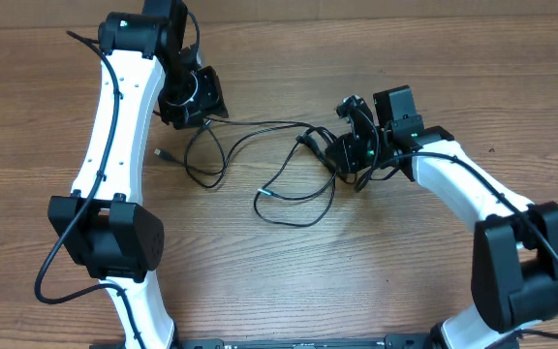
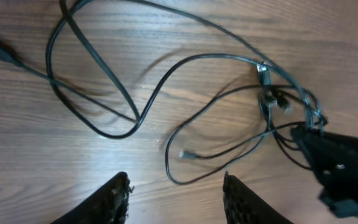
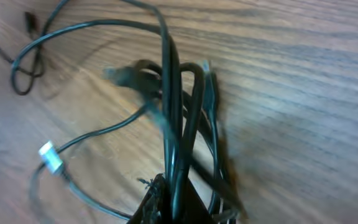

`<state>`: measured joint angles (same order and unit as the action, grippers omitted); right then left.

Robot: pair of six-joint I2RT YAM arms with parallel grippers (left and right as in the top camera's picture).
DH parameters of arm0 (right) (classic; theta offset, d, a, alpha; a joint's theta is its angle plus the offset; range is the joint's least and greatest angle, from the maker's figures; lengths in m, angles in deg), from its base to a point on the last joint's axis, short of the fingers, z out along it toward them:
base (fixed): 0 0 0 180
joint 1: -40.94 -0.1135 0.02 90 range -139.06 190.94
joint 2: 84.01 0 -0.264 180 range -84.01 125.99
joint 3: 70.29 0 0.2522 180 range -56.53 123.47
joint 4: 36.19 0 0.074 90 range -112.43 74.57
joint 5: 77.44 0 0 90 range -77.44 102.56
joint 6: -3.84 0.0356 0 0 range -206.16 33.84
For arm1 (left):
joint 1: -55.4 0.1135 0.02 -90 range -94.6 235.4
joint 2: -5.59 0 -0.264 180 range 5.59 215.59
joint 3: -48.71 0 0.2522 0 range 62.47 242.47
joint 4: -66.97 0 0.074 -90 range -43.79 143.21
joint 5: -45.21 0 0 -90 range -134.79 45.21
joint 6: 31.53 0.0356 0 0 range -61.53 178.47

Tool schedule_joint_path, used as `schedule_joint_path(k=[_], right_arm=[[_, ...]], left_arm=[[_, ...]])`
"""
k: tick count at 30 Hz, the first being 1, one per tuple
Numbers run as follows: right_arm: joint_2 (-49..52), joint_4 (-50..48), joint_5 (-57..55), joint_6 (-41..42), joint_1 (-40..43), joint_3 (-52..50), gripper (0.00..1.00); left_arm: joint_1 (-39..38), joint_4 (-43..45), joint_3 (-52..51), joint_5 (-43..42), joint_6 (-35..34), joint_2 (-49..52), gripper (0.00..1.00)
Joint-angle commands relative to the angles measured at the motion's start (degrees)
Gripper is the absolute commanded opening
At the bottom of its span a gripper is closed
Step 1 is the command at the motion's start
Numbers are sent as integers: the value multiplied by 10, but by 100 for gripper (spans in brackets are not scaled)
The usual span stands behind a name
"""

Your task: Untangle cables

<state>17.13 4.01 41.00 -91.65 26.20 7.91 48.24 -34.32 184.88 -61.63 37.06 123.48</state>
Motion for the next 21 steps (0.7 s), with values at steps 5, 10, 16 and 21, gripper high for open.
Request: schedule_joint_path(k=[5, 10, 16, 21], right_arm=[[-97, 71, 32, 12, 0, 103, 4], [-120, 122, 43, 30, 0, 153, 4], [-130, 123, 104, 37, 0, 167, 4], [-130, 123, 117, 71, 0, 167, 4]], left_arm=[[-6, -34, 15, 7, 37, -20, 57], [-17, -56, 15, -12, 37, -20, 58], [-52, -63, 15, -174, 146, -20, 47], [-70, -45, 15, -277, 182, -20, 47]])
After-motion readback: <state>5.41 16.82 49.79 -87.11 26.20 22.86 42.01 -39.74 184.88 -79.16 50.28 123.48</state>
